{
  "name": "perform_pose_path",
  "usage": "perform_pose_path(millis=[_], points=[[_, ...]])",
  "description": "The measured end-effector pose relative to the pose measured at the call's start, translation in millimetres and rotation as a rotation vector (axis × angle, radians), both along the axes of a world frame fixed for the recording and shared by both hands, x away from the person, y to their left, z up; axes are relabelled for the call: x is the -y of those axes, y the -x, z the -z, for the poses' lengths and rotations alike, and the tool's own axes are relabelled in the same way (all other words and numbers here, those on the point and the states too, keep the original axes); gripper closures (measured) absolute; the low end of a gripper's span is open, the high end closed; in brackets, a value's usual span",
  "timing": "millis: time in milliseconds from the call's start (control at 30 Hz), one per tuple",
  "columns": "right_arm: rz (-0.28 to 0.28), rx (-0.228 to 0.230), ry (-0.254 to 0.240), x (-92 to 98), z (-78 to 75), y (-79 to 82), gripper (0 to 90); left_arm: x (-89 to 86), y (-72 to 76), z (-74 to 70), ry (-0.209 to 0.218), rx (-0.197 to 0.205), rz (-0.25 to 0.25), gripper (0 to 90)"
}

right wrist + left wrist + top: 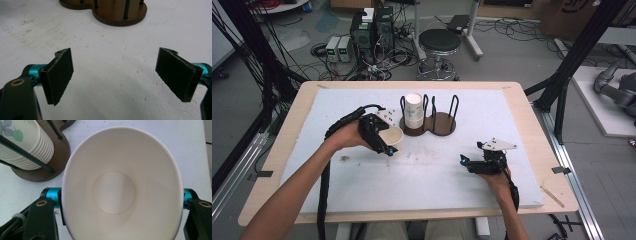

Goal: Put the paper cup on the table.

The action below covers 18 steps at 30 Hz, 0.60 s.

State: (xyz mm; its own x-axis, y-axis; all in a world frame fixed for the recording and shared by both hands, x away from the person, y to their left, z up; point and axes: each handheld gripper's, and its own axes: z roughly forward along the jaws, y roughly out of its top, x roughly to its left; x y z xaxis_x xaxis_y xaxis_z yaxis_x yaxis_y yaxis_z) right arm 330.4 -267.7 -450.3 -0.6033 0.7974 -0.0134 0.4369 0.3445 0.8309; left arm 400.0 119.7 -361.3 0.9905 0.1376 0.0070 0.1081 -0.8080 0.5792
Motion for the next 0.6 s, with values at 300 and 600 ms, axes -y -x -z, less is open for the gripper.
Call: perform_pose_path(millis=[300, 600], points=[[-0.002, 0.000, 0.006, -0.5, 0.1, 0.0, 15.3, 1.5, -0.1, 0.9, -0.004, 0.005, -0.005, 30.4], [-0.007, -0.001, 0.007, -0.6, 0.2, 0.0, 15.3, 18.0, -3.9, 12.3, -0.052, 0.007, 0.011, 30.3]])
